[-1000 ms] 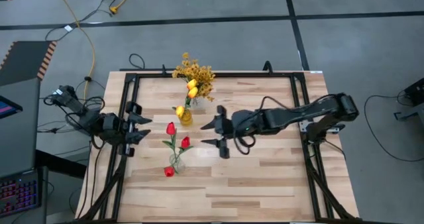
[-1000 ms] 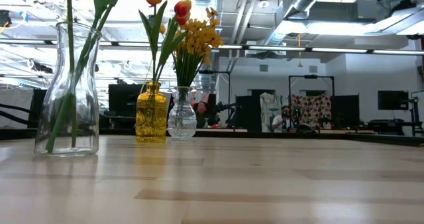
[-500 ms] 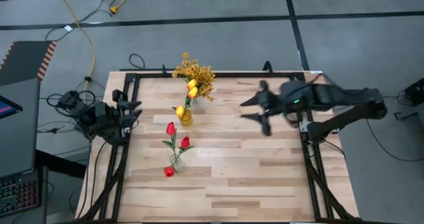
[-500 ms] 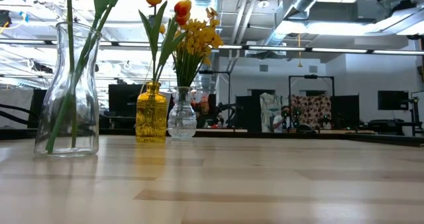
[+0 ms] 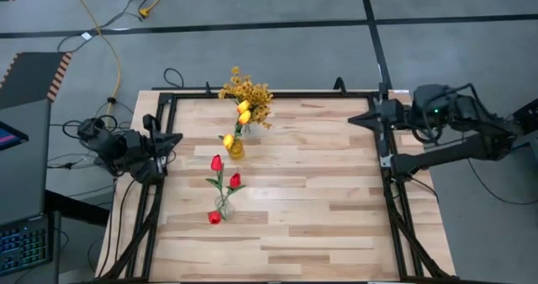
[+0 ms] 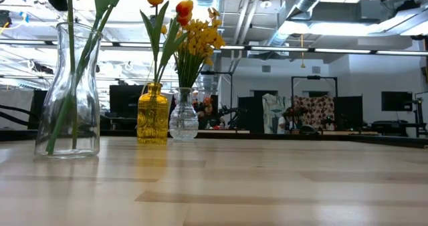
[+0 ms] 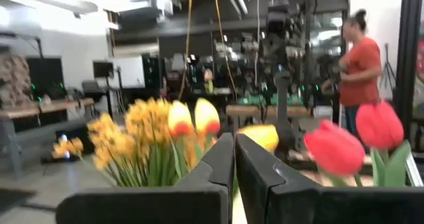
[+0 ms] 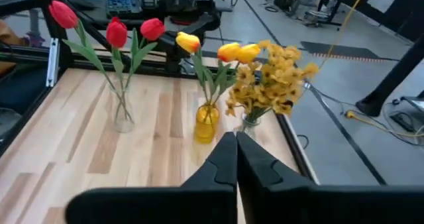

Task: Sort flowers into vase by color
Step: Return to Home Position

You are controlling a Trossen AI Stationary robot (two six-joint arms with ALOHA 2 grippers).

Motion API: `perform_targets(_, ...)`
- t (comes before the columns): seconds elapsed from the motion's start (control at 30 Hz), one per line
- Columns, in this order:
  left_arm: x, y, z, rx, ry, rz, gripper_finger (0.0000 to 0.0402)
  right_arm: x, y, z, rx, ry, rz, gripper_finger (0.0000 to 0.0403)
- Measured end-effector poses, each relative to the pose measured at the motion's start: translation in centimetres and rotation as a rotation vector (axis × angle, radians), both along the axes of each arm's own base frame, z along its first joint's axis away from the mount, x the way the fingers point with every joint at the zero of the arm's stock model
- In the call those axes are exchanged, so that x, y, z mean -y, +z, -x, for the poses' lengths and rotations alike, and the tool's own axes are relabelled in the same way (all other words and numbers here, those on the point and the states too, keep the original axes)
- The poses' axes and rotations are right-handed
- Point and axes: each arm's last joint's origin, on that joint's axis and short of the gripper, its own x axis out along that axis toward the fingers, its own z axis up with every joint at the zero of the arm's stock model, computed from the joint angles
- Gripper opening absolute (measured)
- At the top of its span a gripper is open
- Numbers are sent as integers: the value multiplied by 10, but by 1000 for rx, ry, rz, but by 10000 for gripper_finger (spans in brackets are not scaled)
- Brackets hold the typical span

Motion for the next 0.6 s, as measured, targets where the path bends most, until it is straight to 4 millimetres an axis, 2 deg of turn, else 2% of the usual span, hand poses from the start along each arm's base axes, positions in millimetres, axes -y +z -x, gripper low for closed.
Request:
perform_targets(0.13,3,-12,-4,-41,-20,14,0,1,-39,-20,-30,87,-7,50)
perform_targets(0.27,7,-26,-10,-62,-20,4,0,5,-83,-38,-62,123,-35,39)
perform_targets(0.43,8,-47,-18,-98,-1,8,0,15,-123,-46,-39,88,-94,19)
perform_targets(0.6,4,-60,-24,-116,16,20,0,24,-155,-50,53,145,-123,33)
